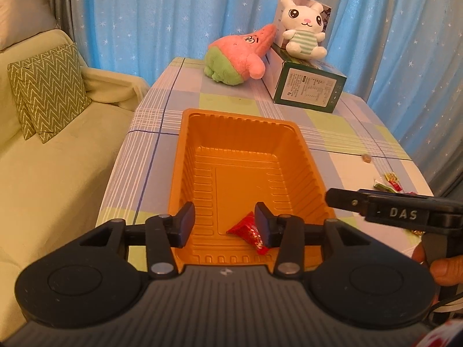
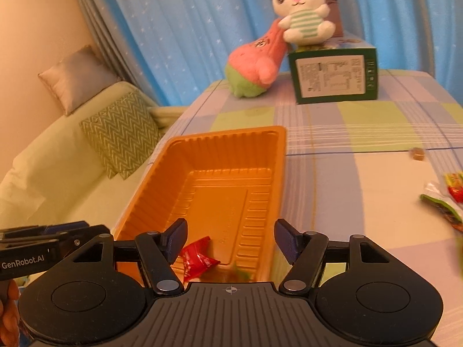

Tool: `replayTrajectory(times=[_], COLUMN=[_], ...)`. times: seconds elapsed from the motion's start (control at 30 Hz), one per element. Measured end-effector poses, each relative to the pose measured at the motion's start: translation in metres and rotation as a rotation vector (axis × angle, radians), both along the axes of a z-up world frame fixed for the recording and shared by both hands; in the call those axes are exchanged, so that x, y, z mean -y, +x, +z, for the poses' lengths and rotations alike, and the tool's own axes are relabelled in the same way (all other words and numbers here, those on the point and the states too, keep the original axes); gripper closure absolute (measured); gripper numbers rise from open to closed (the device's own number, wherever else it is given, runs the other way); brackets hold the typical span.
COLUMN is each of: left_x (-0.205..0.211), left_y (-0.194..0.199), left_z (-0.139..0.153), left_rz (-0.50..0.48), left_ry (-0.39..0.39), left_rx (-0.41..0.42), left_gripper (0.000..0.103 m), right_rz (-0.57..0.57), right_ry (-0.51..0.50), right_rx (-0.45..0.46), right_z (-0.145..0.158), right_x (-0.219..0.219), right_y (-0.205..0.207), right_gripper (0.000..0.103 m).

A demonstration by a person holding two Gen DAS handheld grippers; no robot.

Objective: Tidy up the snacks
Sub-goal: 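Carry both candies to the orange tray and open both tools over it, then move both open tools back toward the scattered snacks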

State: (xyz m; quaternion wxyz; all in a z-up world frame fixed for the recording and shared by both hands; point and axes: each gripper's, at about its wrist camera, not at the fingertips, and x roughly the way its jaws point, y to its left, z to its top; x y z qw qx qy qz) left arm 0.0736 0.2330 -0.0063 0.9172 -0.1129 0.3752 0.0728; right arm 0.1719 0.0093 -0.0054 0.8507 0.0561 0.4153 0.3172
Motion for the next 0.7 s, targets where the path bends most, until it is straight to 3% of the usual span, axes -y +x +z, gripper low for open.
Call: replayTrajectory(times=[0.43, 0.7], left_x=[0.057, 0.116], left_y=[-0.034, -0.038], left_z=[0.024, 0.028], left_rz=[-0.027, -0.113], left_ry=[-0.045, -0.064], left_rx=[0.061, 0.066], left_gripper=[0.043, 0.041], right_rz=[-0.196, -0.300], right_ry=[-0.064, -0.118], right_rx=[0.013, 0.048], right_z=[0.024, 0.030], right_x=[0.101, 0.172], right_y=[-0.056, -0.088], right_gripper=[0.037, 0.037])
